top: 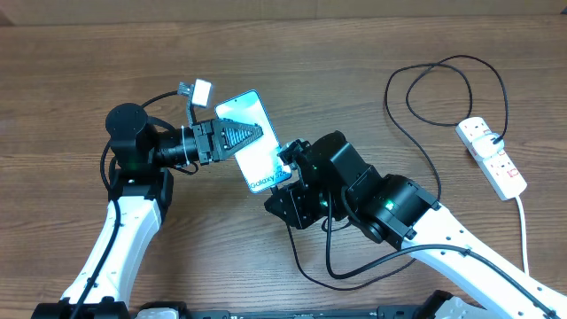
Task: Plug charger to phone and switch on socket
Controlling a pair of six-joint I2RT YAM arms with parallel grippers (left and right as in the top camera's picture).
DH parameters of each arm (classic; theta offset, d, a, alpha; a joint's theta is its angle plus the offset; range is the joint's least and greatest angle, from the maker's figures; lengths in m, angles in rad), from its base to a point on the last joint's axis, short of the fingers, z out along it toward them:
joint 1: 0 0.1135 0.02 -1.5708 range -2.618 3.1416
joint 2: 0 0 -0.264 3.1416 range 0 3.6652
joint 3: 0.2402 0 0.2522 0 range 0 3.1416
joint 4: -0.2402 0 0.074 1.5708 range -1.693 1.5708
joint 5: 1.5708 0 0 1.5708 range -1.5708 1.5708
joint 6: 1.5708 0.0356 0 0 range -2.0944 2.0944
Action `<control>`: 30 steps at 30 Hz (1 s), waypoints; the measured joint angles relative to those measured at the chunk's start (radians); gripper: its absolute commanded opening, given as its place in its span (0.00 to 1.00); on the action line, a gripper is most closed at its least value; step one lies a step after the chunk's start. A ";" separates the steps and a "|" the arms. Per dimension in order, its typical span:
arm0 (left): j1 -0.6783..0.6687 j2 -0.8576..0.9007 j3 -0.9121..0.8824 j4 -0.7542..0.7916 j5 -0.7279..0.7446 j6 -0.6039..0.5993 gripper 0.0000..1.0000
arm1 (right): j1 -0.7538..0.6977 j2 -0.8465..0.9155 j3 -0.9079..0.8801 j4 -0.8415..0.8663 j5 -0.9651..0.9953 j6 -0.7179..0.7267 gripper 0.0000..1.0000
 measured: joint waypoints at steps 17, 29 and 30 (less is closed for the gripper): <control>0.000 0.000 0.000 -0.069 -0.009 0.047 0.04 | 0.027 -0.097 0.000 -0.084 0.126 0.024 0.53; 0.000 0.000 0.000 -0.087 -0.035 0.045 0.04 | 0.164 -0.077 0.000 -0.069 0.368 0.087 0.29; 0.000 0.000 0.000 -0.087 -0.035 0.044 0.04 | 0.164 -0.067 0.000 -0.061 0.376 0.091 0.26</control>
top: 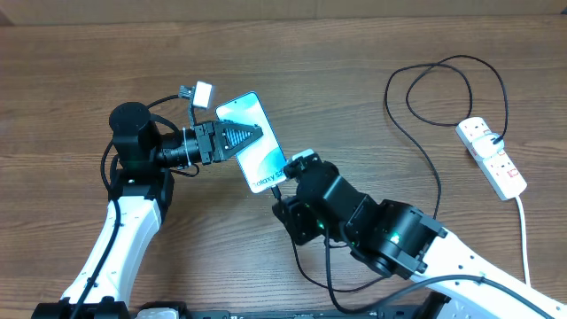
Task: Plug charger to phone and switch on socket
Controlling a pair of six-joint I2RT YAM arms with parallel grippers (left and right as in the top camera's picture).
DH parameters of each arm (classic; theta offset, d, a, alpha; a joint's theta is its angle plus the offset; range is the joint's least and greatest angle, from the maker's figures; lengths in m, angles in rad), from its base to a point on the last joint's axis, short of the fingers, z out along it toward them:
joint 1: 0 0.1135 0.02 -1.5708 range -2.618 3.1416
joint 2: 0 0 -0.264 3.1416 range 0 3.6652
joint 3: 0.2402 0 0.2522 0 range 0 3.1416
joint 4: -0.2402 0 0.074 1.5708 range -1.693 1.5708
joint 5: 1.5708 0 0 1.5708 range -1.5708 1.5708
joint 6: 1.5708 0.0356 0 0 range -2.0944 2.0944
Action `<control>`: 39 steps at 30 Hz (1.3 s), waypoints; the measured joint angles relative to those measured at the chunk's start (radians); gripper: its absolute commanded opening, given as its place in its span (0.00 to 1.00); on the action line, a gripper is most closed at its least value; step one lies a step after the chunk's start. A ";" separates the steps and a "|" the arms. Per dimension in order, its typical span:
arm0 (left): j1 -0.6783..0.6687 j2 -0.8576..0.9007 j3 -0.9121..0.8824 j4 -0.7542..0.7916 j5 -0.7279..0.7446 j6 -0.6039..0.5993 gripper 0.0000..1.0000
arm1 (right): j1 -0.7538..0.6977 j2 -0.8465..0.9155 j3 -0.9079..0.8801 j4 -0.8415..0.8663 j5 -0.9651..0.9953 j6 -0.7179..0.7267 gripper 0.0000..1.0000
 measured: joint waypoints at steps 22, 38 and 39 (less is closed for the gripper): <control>0.000 0.000 0.000 -0.002 0.032 0.106 0.04 | 0.014 0.040 0.000 0.024 0.006 0.002 0.04; -0.028 0.000 0.011 -0.037 0.018 0.138 0.05 | 0.014 0.041 -0.002 0.036 0.000 0.003 0.04; -0.030 0.000 0.011 -0.038 0.016 0.141 0.05 | 0.014 0.041 -0.002 0.036 0.002 0.003 0.04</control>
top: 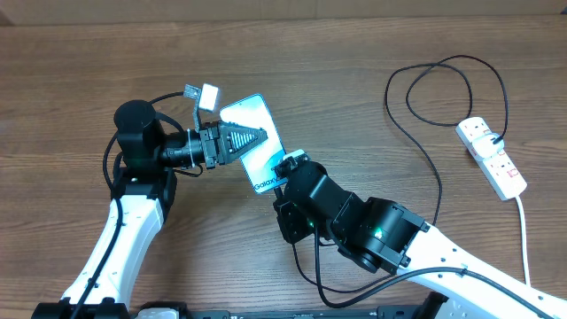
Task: Plug charger to phone and switch on socket
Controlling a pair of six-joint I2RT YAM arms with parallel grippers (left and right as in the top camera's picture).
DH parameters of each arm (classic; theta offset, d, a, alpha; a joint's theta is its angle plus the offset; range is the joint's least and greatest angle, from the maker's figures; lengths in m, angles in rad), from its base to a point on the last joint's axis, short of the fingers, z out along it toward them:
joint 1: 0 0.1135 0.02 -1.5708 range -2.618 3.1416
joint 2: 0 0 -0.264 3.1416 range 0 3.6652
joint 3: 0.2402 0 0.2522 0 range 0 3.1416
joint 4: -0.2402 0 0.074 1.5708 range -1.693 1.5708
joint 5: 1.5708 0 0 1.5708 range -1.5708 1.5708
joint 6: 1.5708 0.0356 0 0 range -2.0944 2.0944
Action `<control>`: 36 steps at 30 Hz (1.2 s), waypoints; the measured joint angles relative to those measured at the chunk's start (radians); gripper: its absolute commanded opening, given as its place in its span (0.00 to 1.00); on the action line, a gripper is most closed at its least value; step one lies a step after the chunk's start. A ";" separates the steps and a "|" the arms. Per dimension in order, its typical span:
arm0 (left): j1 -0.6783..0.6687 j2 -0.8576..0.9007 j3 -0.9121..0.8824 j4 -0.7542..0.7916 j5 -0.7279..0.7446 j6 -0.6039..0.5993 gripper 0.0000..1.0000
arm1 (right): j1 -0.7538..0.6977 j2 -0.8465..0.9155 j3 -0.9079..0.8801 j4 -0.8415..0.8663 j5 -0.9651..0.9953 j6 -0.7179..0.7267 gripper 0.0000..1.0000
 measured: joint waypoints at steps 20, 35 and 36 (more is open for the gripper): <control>-0.012 0.000 0.017 -0.135 -0.003 0.101 0.04 | 0.001 0.002 0.000 -0.015 0.006 -0.019 0.04; -0.048 0.000 0.019 -0.146 -0.024 0.127 0.04 | 0.001 0.002 0.000 -0.023 -0.014 -0.032 0.28; -0.051 0.000 0.019 -0.146 -0.032 0.127 0.04 | 0.001 0.002 0.000 -0.022 -0.019 -0.031 0.33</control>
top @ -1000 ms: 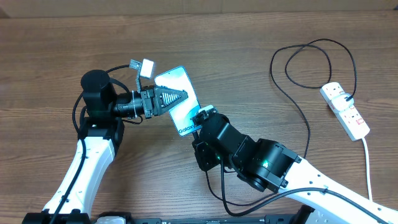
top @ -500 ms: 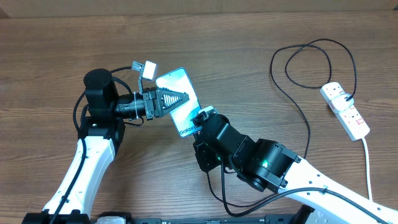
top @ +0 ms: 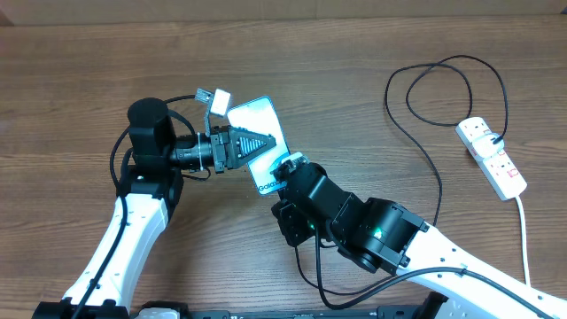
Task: Plug charger to phone and switch on socket
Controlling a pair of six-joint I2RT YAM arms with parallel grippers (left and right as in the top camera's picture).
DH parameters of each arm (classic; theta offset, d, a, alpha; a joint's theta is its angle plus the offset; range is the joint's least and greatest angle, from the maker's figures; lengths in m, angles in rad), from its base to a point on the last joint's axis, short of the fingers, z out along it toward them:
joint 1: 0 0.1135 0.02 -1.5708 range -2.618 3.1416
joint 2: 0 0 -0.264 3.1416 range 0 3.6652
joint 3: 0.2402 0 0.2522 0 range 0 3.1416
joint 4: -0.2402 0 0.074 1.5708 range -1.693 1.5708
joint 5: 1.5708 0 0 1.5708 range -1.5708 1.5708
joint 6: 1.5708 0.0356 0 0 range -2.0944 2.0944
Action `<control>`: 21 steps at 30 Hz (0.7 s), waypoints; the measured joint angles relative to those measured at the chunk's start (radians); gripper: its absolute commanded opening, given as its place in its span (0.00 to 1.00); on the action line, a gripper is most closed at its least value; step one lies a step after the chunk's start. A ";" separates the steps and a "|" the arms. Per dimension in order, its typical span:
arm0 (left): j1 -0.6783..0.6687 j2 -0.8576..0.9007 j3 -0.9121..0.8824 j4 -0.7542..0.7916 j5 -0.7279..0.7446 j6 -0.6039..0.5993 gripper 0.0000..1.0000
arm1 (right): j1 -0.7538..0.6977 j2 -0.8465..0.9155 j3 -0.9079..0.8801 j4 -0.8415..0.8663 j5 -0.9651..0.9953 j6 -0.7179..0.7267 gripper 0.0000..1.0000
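The phone (top: pixel 260 120), screen up with a white and teal display, is held off the table by my left gripper (top: pixel 255 144), which is shut on its left edge. My right gripper (top: pixel 280 175) is pressed against the phone's lower end. Its fingertips lie under its own wrist, and the black charger cable (top: pixel 438 182) trails out from beneath that arm. The cable loops across the table to the white socket strip (top: pixel 493 159) at the right, where its plug is seated. The strip's switches are too small to read.
A white cord (top: pixel 522 226) runs from the socket strip toward the front edge. The black cable forms a large loop (top: pixel 447 75) at the back right. A small white connector (top: pixel 219 98) on the left arm's wiring sticks up just behind the phone.
My left arm has shifted slightly right, carrying the phone closer against the right gripper. The right arm has hardly moved.
The left gripper has held the phone throughout. At first my right gripper stood at the phone's lower right edge. Then it sat lower, just below the phone's end. It was then up against that end, and it stays there now with the phone shifted toward it.
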 measured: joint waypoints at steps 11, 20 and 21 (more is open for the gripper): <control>-0.048 0.000 -0.016 -0.206 -0.157 0.026 0.04 | -0.008 -0.105 0.085 -0.078 0.032 -0.008 0.90; -0.142 0.002 -0.030 -0.378 -0.408 0.068 0.04 | -0.009 -0.330 0.169 -0.210 0.218 -0.014 1.00; -0.159 0.003 -0.030 -0.381 -0.418 0.084 0.04 | -0.009 -0.352 0.169 -0.219 0.237 -0.011 1.00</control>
